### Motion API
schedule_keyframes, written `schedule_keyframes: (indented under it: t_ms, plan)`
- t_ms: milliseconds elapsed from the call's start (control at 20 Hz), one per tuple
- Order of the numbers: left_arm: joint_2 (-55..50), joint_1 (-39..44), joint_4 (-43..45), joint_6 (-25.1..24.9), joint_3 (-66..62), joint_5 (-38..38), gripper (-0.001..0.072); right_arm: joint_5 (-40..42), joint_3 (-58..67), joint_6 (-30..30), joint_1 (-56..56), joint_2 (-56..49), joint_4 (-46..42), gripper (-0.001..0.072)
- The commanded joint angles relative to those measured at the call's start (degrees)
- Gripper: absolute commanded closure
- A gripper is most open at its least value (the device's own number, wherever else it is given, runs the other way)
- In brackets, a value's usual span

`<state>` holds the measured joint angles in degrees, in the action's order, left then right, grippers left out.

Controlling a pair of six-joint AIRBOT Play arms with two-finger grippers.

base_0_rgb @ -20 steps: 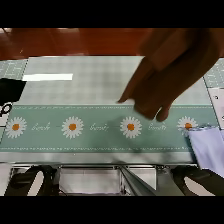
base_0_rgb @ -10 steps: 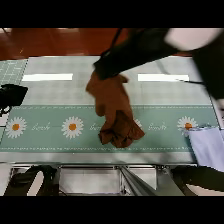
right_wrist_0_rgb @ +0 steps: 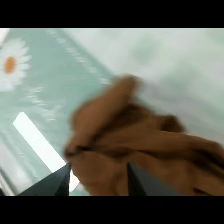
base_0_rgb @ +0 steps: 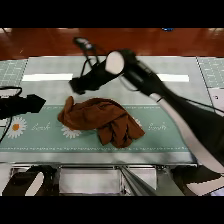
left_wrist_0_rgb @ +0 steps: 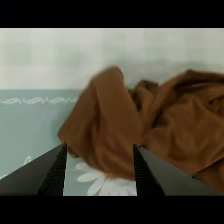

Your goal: Fold the shirts.

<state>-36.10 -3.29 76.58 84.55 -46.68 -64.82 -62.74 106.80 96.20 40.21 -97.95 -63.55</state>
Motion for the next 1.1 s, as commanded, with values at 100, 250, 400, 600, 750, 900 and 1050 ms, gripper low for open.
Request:
schedule_keyframes:
  t_ms: [100, 250, 400, 600, 750, 900, 1050]
  plan:
    - [-5.9, -1.8, -0.8, 0.9, 5.0, -2.3, 0.0202, -23.1, -6.9, 7.9, -18.5, 17.8, -33.9, 0.0303]
    - [-8.3, -6.2, -12.3, -4.9, 12.6, -1.1, 0.0202, -9.3, -34.8, 14.6, -29.6, 38.2, -33.4, 0.0302]
    - [-12.5, -12.0, -19.5, -5.2, 13.6, 1.2, 0.0202, 1.8, -63.6, 12.5, -39.5, 55.3, -18.9, 0.0302]
    - [-22.8, -18.6, -23.4, -6.1, 13.6, -2.9, 0.0202, 3.5, -83.9, 3.3, -46.1, 65.7, -3.7, 0.0302]
    - [-27.4, -20.2, -25.7, -8.7, 13.6, -0.3, 0.0202, 3.8, -87.2, -1.0, -46.1, 66.3, 0.2, 0.0302]
    - [-32.1, -18.7, -27.2, -9.1, 13.6, 0.1, 0.0202, 4.5, -87.2, -2.5, -46.1, 66.3, 1.0, 0.0302]
    - [-35.5, -15.4, -29.5, -9.1, 13.6, 3.3, 0.0202, 2.8, -87.2, -2.5, -46.1, 66.3, 1.9, 0.0302]
